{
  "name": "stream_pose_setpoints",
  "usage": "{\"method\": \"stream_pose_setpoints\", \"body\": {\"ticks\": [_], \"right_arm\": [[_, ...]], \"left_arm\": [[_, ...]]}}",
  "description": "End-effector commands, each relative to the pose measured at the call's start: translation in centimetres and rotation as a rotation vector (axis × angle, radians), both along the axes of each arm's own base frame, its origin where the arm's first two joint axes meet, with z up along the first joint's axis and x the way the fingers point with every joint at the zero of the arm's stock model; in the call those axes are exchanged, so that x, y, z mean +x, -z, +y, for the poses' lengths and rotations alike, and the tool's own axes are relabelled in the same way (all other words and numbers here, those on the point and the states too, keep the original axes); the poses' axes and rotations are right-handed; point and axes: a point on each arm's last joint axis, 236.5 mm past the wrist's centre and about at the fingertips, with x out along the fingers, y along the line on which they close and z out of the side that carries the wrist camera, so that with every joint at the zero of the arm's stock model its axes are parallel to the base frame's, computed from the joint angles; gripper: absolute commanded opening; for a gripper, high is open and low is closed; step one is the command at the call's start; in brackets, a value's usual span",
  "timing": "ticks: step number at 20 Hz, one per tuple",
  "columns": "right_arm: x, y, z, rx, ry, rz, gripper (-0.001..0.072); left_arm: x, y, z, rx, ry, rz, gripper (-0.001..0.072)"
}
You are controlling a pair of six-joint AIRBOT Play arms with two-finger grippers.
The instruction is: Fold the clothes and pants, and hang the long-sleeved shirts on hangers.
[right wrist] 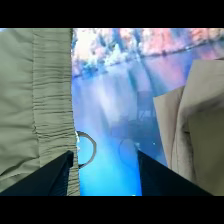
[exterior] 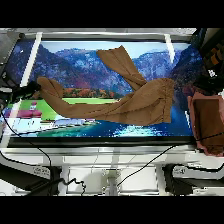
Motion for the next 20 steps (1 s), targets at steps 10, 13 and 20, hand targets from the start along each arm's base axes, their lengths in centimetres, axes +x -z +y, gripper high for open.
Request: {"method": "stream_pose_setpoints", "body": {"ticks": [10,13,20], "right_arm": [[0.0,-0.1,0.3,0.017,0.000,-0.003,0.0447],[0.0,-0.1,0.3,0.017,0.000,-0.003,0.0448],[0.0,0.0,0.4,0.019,-0.001,0.000,0.0448]], "left_arm": [[-5.1,-4.8,-0.6,0.240,0.226,0.157,0.0569],[-5.1,-3.9,-3.4,0.223,0.295,0.188,0.0569],[-0.3,-1.7,-0.2,0.152,-0.034,0.057,0.0570]]}}
